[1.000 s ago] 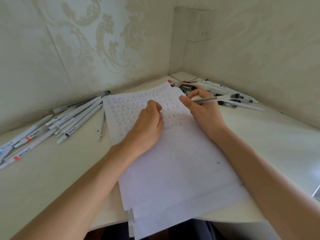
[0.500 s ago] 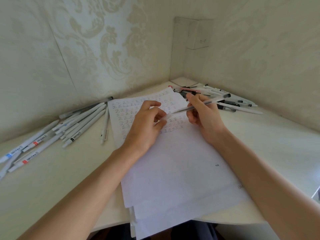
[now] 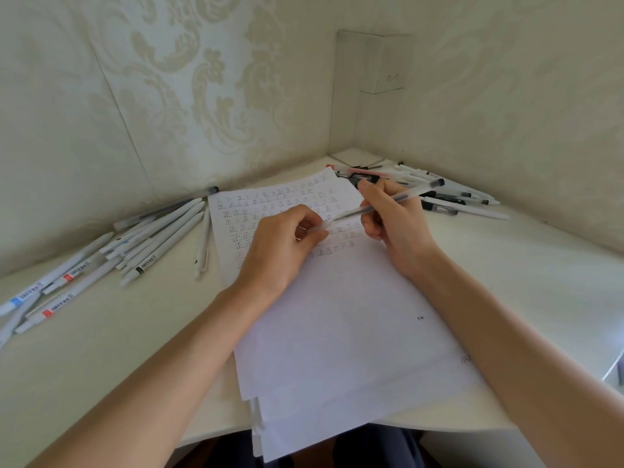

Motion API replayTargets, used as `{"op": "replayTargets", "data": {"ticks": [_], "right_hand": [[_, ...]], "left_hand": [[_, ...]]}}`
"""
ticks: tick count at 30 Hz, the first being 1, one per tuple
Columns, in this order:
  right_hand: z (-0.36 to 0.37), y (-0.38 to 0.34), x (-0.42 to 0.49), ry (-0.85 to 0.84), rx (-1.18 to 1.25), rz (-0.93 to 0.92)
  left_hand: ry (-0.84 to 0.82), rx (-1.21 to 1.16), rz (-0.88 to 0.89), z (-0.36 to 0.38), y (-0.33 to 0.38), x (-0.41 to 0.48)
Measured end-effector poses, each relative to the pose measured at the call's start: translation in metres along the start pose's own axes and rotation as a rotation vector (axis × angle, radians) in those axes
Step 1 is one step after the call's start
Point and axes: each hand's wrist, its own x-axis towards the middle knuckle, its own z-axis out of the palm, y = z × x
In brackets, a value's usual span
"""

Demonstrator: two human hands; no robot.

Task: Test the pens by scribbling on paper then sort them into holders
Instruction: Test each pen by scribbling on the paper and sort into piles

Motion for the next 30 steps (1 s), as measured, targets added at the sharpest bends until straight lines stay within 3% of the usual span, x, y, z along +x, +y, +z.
{"op": "replayTargets", "data": {"ticks": [11, 20, 24, 26, 30], "right_hand": [[0.004, -0.001, -0.005, -0.145, -0.041, -0.007], [0.017, -0.009, -0.01, -0.15, -0.022, -0.055], [0.019, -0.009, -0.012, -0.233, -0.028, -0.039], [0.02, -0.013, -0.014, -0.269, -0.029, -0.024], [0.01, -0.023, -0.011, -0.145, -0.038, -0.053]], "left_hand": [[-0.056, -0.068, 0.111, -0.004, 0.006, -0.006], [-0.102, -0.301, -0.022, -0.015, 0.012, -0.01], [-0.127, -0.244, -0.03, -0.026, 0.013, -0.009], [-0.048, -0.163, -0.035, -0.038, 0.01, -0.008], [0.333, 0.123, -0.066, -0.087, -0.018, -0.014]]}}
